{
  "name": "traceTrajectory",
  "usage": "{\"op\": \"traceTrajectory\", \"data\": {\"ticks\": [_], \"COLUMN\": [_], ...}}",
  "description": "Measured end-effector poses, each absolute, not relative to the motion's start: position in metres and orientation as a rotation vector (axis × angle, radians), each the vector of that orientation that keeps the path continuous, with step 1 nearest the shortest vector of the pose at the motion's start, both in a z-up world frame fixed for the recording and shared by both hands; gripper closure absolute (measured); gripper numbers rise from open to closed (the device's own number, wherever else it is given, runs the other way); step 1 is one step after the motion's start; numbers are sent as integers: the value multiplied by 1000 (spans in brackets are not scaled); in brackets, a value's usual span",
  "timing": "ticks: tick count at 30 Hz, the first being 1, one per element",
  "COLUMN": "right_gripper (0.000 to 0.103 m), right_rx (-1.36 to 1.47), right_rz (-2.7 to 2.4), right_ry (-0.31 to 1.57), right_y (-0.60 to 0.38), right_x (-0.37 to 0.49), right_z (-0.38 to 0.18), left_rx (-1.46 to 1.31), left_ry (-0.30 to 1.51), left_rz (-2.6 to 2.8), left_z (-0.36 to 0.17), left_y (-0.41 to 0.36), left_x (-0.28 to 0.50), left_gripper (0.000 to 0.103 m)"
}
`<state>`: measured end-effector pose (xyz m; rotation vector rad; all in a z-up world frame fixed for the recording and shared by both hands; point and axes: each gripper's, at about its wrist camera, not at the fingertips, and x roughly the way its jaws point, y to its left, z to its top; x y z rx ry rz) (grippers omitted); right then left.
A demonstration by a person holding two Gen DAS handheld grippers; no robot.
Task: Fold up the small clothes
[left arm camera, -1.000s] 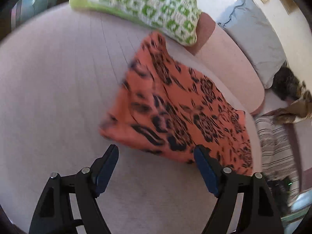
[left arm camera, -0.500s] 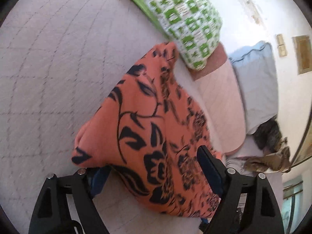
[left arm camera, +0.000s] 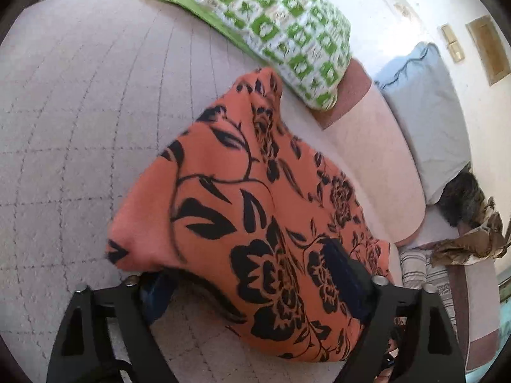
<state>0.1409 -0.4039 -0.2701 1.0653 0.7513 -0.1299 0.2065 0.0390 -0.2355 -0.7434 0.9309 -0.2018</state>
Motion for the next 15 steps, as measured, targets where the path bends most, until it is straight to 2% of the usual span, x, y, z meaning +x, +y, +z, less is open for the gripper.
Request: {"op": "traceTrajectory", "data": {"ticks": [6, 7, 9, 10, 15], "right_gripper": [68, 71, 74, 76, 79], "right_rx": [964, 949, 923, 900, 836], "right_rz": [-132, -130, -126, -129, -135], "right_ry": [755, 751, 742, 740, 716], "right_y": [-395, -394, -392, -390, -382], "right_x": [145, 146, 145, 145, 138], "right_z": [-262, -260, -255, -252, -239], "left_rx": [-853, -835, -732, -708, -719], "left_ry": [893, 892, 920, 939, 910], "left_rz": [-219, -213, -152, -147, -175], "left_z": [-239, -239, -240, -243, -239], "left_y": [49, 48, 44, 44, 46], "left_x": [210, 210, 211, 212, 206], "left_gripper": [11, 17, 61, 78, 83]}}
